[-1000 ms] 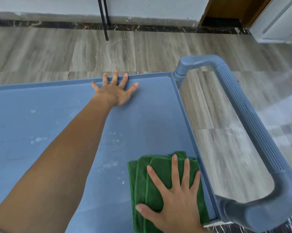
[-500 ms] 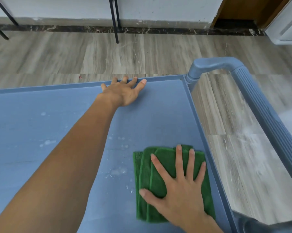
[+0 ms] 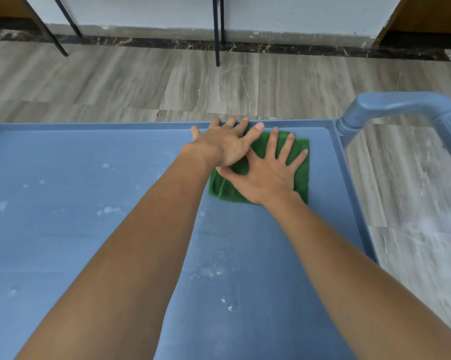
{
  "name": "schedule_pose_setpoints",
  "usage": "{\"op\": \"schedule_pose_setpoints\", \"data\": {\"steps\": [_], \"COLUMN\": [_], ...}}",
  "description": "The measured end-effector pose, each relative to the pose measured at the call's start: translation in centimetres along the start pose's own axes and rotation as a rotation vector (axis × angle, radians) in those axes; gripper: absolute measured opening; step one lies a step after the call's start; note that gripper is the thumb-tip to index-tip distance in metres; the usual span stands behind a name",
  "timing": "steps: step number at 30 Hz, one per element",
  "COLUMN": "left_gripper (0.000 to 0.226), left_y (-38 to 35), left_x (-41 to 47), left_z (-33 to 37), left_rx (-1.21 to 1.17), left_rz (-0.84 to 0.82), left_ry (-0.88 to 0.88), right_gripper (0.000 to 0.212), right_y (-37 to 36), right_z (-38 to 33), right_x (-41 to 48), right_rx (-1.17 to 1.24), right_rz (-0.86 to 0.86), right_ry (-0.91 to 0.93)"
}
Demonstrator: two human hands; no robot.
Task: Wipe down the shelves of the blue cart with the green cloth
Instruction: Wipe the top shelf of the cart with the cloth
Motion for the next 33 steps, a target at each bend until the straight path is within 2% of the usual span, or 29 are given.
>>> {"op": "schedule_pose_setpoints", "data": {"steps": [8,17,33], "left_gripper": [0.074,0.075,0.081], "left_y": [-0.7,-0.3,-0.7], "left_x": [0.1,0.4,0.4], "left_z": [-0.7,-3.3,-3.2], "left_rx": [0.006,0.04,0.137], "left_rz": [-0.027,-0.026,-0.033], "left_ry": [-0.023,-0.092,-0.144], "right_gripper": [0.115,0.097,0.09], "right_y": [0.3,-0.4,-5.9], "right_z": [-0.5,-0.6,-1.3], "right_x": [0.8,-1.7,-23.2], "right_rx": [-0.028,-0.044,-0.074], "right_rz": [-0.002,0.064,0.11], "right_ry": [-0.022,0.036,0.107]}}
Point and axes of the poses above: each hand's wrist, its own x-axis towards the middle knuckle, its own y-axis out of the back of the hand, z = x × y, the point moved 7 cm from there along x, towards the middle knuckle, and after that the axes turned 6 degrees about -z, right-handed, at the moved point
